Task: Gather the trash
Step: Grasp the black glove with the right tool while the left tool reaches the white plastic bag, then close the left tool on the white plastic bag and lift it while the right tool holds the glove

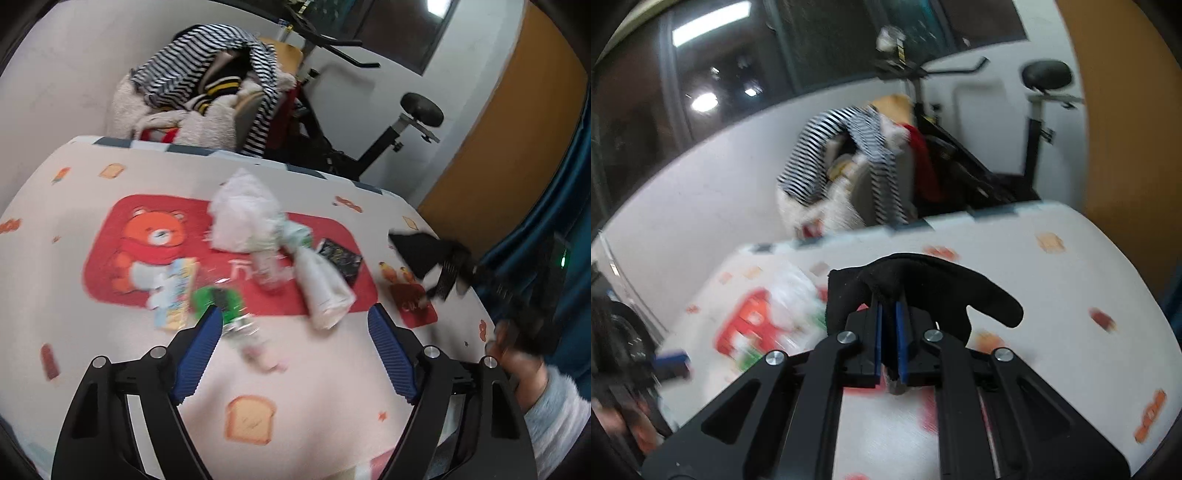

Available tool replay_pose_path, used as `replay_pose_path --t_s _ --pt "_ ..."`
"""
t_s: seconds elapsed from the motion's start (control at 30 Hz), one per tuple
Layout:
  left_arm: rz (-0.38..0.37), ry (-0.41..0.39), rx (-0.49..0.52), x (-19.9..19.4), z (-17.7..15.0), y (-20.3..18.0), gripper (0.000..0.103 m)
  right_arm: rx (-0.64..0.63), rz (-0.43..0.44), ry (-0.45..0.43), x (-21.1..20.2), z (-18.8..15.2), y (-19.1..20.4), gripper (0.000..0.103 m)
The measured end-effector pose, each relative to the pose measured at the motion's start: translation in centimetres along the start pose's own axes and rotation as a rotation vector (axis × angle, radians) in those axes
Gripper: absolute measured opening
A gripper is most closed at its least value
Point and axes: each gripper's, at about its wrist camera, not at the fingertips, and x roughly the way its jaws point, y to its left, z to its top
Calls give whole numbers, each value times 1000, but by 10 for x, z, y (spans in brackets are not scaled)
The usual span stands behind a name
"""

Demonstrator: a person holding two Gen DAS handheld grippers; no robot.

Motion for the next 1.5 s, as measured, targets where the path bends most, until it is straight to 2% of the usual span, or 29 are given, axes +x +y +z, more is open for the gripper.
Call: replay_pose_path --t_s 0.17,0.37,0.53,0.57,0.6,0.63,0.67,0.73,0.97,1.5 --pt "18 46 53 32 9 -26 78 -55 -77 32 6 -28 -19 10" --pt "139 84 167 75 13 -51 78 -19 -58 34 -1 -38 -25 10" --pt "182 142 119 101 14 -42 78 -33 -25 25 -8 -37 -17 10" --pt "187 148 115 103 14 -41 74 -40 -21 24 -10 -37 -15 10" --pt "188 151 113 105 14 -39 53 -46 -16 22 -11 -37 -13 10" --pt "186 162 116 106 14 -37 38 -51 -13 21 -13 -37 -12 10" --pt "195 168 117 106 14 -36 15 -54 -9 19 -14 -37 -11 10" --pt "196 155 110 101 15 -33 10 -55 0 17 -18 -37 -10 10" --pt "93 118 97 67 27 -24 6 -28 16 0 -27 -34 -11 10" --pt "-36 -19 121 -28 29 -25 5 -47 53 -28 -43 -22 11 10"
